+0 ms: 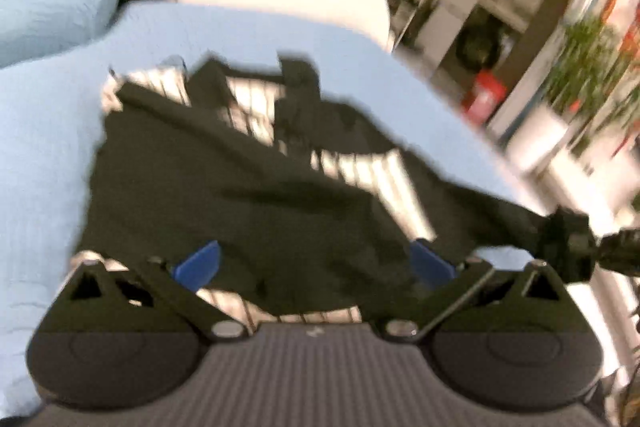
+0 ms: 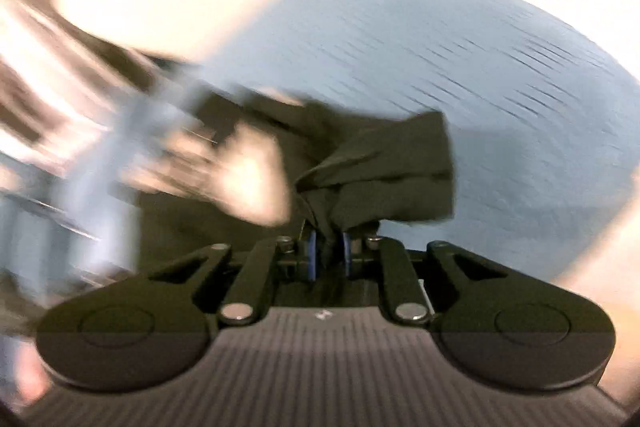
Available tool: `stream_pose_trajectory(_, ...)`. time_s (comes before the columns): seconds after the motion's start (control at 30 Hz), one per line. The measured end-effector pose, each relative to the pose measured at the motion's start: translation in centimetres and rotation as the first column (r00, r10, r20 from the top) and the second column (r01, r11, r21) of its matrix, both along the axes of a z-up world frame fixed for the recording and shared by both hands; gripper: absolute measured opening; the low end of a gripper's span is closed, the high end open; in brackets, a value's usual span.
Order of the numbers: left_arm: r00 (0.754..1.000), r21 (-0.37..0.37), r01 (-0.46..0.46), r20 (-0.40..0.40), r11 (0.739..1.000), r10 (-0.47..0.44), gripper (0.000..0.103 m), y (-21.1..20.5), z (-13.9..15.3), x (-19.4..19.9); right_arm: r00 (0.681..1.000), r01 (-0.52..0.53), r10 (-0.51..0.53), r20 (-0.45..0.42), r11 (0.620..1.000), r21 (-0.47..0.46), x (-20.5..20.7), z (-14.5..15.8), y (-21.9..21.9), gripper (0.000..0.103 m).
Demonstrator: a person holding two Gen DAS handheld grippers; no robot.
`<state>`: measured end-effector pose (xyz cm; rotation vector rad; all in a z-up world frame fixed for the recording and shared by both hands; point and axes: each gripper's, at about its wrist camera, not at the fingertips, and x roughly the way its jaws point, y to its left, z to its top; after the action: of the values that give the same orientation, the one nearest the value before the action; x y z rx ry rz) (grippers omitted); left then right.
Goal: Fold clothes
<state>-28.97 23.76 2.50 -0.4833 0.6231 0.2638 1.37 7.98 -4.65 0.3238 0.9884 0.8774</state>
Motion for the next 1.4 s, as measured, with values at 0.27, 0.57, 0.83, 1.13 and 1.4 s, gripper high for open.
stream_pose_trajectory(0.27,0.976,0.142,-0.216,0.054,0.966,0.210,0.103,3.4,7.2,-9.2,0.923,-0.384,0.385,-0.001,0.922,0.041,-7.2,-1.6,16.1,0.016)
stream_pose_trajectory(0.57,0.949,0.079,-0.277,-0.136,0.958,0.286,0.103,5.1,2.1,-9.1,0.819,-0.566,0.549,-0.168,0.820,-0.085,-12.2,-12.4,28.9,0.041)
stream_pose_trajectory(0.83,0.958,0.237,-0.093,-0.243,0.967,0.151,0.103,2.5,-1.5,-0.6,0.911,-0.411,0.413,0.024,0.899,0.149,-7.9,-6.6,17.1,0.085)
stream_pose_trajectory(1.13,0.857,0.446,0.095,-0.492,0.890,0.155,0.103,-0.6,-13.4,9.1,0.985,-0.134,0.148,0.091,0.981,-0.139,-0.9,-12.0,12.6,0.087)
stream_pose_trajectory(1.4,0.918,0.167,-0.107,-0.363,0.980,0.162,0.100,3.9,-11.0,4.7,0.995,0.006,0.007,0.098,0.992,-0.122,2.1,-13.5,9.0,0.085)
